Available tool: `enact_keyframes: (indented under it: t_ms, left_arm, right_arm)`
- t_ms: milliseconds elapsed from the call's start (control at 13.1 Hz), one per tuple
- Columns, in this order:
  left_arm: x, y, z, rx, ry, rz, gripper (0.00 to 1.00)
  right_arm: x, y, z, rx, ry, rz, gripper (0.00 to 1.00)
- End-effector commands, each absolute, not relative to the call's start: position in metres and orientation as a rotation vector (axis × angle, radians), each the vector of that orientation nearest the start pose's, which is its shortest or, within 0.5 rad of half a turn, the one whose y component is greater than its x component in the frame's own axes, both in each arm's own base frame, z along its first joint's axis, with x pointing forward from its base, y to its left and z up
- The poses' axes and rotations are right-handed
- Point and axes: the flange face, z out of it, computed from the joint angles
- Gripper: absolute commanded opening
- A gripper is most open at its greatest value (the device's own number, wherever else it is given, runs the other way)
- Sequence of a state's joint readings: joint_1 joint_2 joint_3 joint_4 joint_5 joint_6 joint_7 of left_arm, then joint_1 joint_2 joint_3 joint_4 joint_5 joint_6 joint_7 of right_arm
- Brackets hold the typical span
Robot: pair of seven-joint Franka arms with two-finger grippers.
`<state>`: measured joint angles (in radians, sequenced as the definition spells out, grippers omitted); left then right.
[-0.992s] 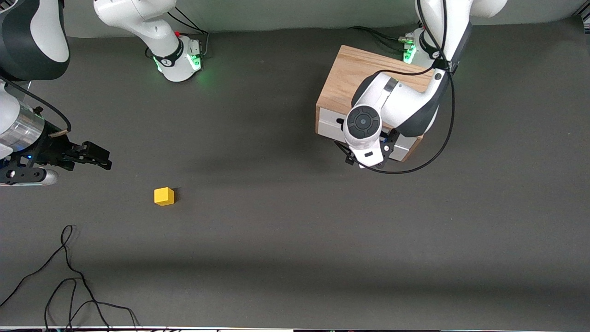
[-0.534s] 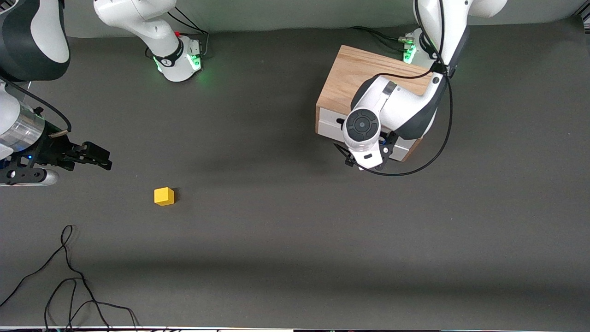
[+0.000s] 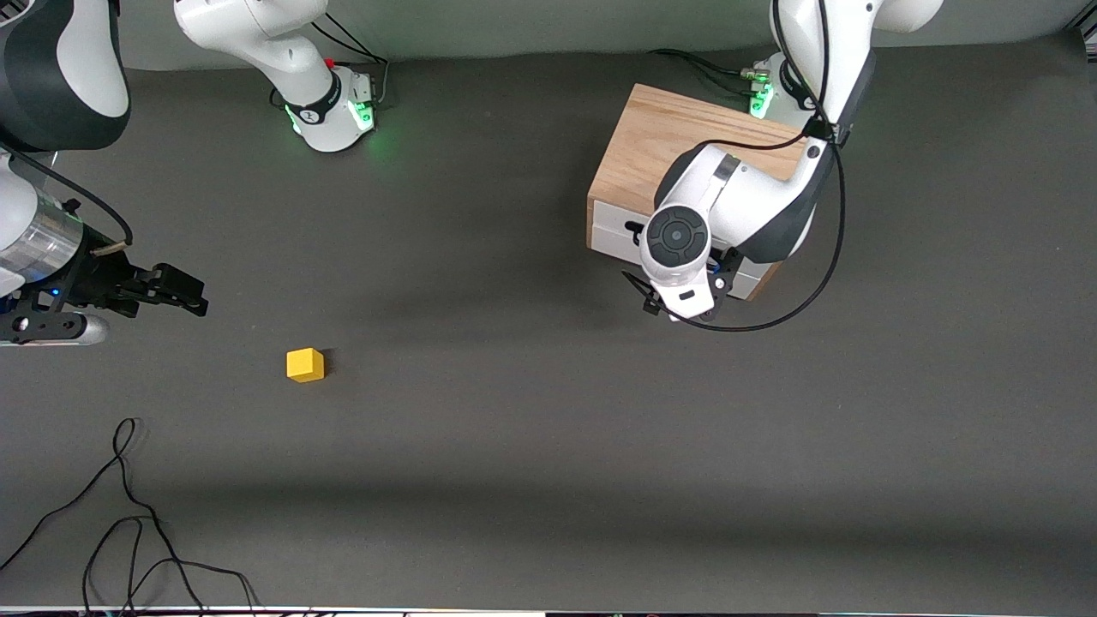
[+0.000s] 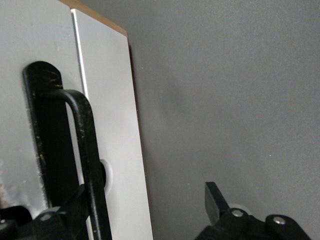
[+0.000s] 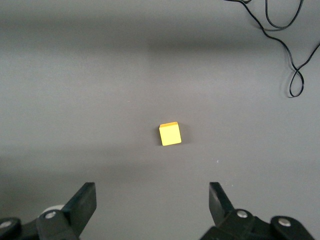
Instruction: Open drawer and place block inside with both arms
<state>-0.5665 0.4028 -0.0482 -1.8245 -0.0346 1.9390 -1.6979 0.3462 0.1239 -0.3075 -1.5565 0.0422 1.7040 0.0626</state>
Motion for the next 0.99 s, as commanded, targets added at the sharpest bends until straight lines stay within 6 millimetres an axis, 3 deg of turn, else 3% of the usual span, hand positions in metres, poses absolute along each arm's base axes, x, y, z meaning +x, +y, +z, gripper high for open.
enact_keyframes:
  t_ms: [0, 458, 915]
  left_arm:
    - [0.509, -0.358, 0.293, -2.458, -1.532, 0.204, 1.00]
    - [0.519, -0.364, 0.284, -2.461, -1.532, 0.202, 1.00]
    - [0.541, -0.374, 0.284, -2.481, -1.557, 0.188, 1.00]
  right_arm:
    - [0.602, 0.040, 0.575, -3.130, 0.071, -0.048, 1.00]
    - [0.604, 0.041, 0.580, -3.130, 0.063, -0.081, 1.00]
    - [0.609, 0.031, 0.571, -3.135, 0.097, -0.079, 1.00]
